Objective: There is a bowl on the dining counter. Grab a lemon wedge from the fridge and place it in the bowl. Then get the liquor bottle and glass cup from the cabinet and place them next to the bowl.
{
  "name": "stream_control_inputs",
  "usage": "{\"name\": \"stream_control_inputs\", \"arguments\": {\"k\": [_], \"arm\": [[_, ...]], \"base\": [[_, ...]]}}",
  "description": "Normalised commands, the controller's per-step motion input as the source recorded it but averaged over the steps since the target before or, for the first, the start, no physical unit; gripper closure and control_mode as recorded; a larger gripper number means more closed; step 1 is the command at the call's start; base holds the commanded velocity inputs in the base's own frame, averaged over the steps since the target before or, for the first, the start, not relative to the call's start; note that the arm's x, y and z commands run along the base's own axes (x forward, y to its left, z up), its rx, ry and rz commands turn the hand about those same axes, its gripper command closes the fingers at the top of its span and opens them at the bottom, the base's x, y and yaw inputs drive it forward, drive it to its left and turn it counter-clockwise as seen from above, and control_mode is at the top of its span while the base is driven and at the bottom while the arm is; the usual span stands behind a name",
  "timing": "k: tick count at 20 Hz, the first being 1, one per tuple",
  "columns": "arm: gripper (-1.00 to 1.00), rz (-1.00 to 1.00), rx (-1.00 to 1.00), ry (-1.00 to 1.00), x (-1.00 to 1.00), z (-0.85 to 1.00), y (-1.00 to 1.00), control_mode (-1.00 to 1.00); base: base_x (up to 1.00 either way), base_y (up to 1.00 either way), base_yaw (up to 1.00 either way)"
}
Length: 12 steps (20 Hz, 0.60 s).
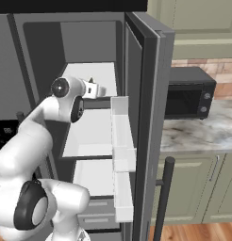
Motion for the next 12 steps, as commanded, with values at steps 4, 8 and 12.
{"name": "stream_control_inputs", "arguments": {"k": [4,8,12], "arm": [[1.0,0.0,0.0,-0.22,-0.64,0.14,0.0,-1.0],[1.0,0.0,0.0,-0.19,-0.67,0.18,0.0,-1.0],[1.0,0.0,0.0,-0.12,-0.7,0.18,0.0,-1.0]], "base": [[0.0,0.0,0.0],[0.0,0.0,0.0],[0.0,0.0,0.0]]}}
